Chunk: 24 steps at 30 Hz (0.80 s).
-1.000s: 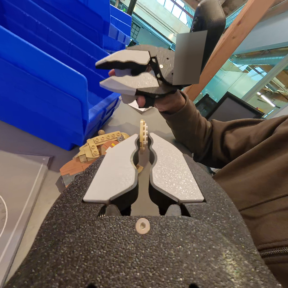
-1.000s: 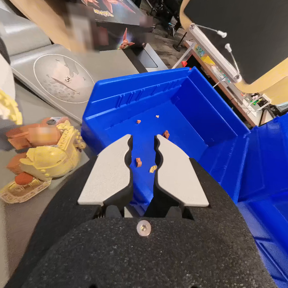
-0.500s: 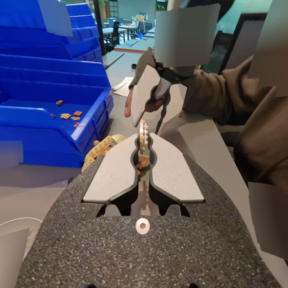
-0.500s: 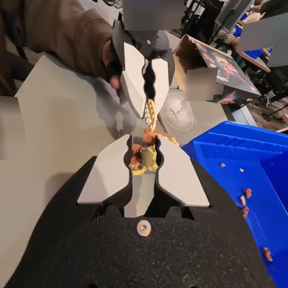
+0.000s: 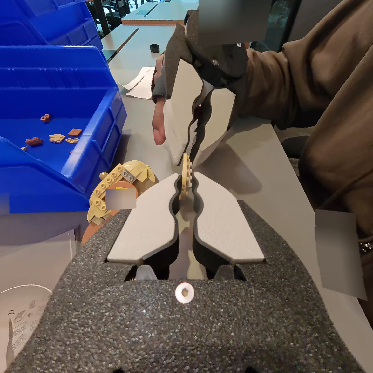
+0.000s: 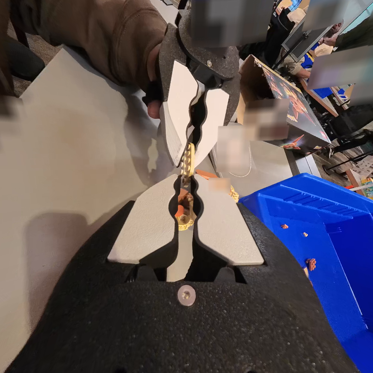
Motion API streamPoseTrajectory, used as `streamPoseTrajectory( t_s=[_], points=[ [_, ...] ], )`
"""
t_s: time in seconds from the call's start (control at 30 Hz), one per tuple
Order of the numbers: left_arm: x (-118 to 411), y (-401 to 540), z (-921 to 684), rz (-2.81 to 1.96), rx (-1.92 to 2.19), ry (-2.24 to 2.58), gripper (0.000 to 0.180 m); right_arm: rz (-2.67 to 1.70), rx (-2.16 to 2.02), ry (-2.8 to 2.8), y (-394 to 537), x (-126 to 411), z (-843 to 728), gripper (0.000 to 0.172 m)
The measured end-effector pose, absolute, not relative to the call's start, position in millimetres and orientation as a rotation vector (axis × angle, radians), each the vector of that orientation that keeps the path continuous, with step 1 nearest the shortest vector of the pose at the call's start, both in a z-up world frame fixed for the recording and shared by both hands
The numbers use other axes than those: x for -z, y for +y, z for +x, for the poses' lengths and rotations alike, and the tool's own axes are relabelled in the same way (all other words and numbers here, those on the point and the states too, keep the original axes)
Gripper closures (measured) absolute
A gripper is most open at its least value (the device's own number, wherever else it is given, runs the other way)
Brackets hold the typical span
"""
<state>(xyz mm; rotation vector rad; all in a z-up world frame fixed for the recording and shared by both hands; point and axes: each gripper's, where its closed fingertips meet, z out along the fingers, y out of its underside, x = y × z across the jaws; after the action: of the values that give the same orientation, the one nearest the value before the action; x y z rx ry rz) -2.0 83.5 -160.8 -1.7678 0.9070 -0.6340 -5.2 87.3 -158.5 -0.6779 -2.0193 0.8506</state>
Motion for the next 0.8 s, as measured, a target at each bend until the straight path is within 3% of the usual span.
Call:
streamPoseTrajectory(
  t_s=[0.8],
  points=[
    [174, 73, 5, -1.795, 0.536, 1.072, 0.172, -0.651, -0.822, -2.141, 77, 176, 4, 0.166]
  ],
)
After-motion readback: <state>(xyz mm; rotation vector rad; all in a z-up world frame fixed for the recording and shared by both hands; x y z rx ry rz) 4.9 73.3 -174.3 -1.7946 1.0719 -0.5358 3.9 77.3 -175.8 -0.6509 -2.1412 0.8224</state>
